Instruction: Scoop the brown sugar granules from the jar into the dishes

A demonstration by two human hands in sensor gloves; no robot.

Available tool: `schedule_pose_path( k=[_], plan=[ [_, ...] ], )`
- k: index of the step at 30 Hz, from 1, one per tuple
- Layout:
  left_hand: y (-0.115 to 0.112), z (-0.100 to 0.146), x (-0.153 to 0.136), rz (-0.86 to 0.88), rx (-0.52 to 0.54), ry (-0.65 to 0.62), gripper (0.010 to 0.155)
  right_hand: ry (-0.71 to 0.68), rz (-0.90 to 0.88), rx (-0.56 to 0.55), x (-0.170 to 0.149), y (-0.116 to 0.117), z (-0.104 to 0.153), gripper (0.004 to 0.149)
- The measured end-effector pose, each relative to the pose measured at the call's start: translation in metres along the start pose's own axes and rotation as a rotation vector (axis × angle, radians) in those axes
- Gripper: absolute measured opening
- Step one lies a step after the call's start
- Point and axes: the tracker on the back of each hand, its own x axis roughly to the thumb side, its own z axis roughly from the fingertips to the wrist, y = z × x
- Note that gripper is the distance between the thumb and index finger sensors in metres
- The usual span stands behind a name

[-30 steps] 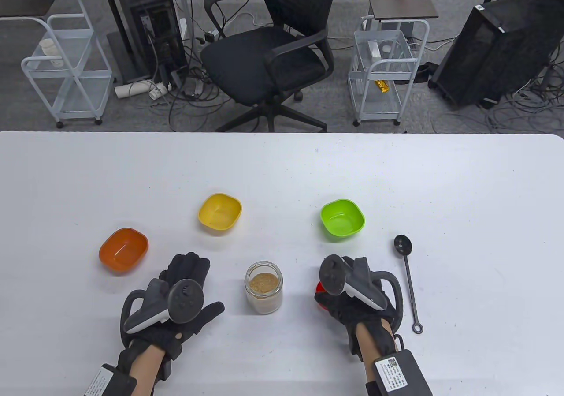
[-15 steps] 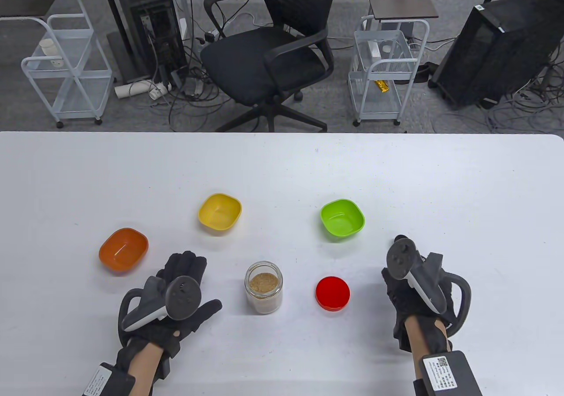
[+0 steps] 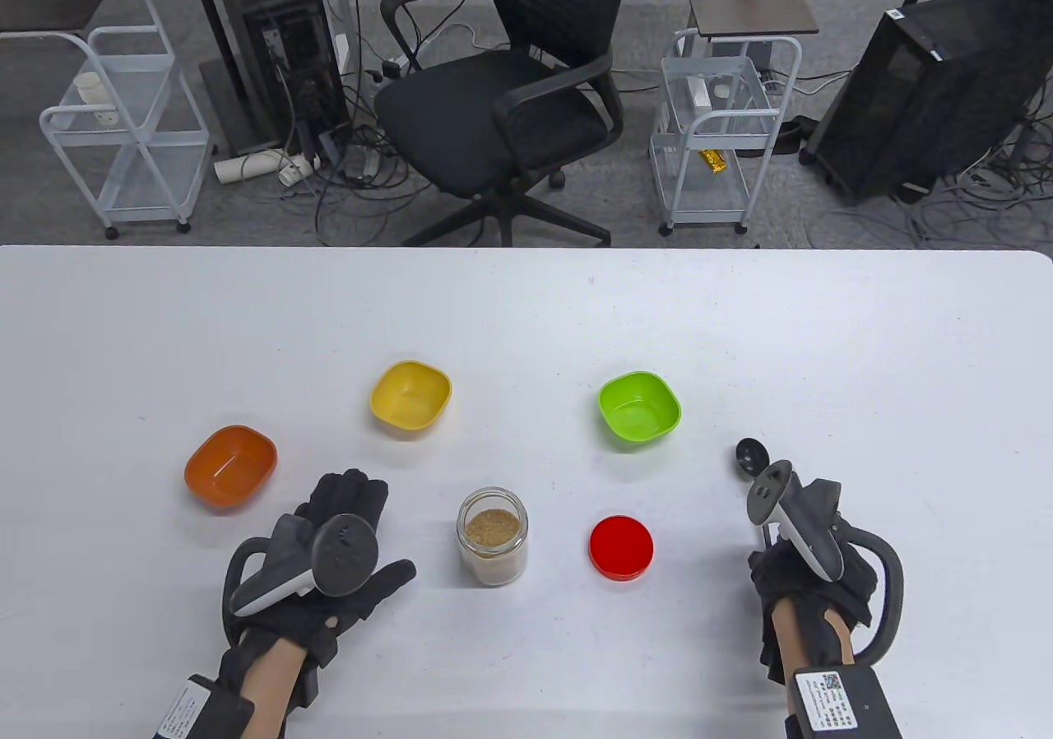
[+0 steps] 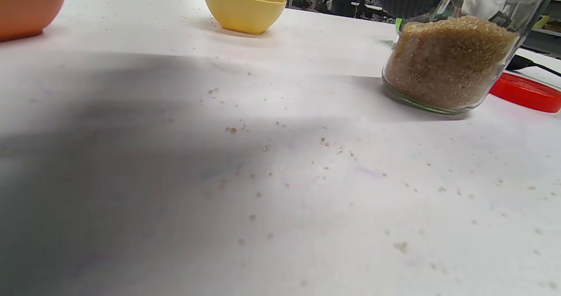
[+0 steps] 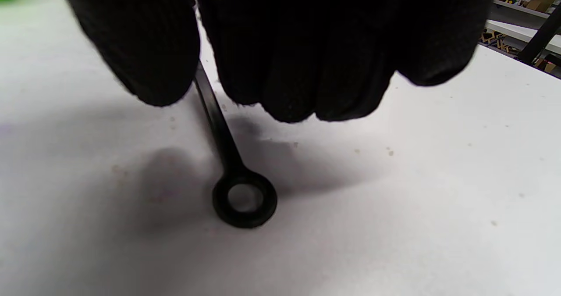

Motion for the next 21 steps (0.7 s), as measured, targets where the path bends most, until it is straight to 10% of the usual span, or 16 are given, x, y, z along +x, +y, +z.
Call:
schedule_pose_path(
  k=[21],
  plan=[
    [-0.005, -0.003, -0.005, 0.064, -0.030, -0.003, 0.097, -0.024, -0.159, -0.006, -0.007, 0.011, 0.001, 0.039]
  ],
)
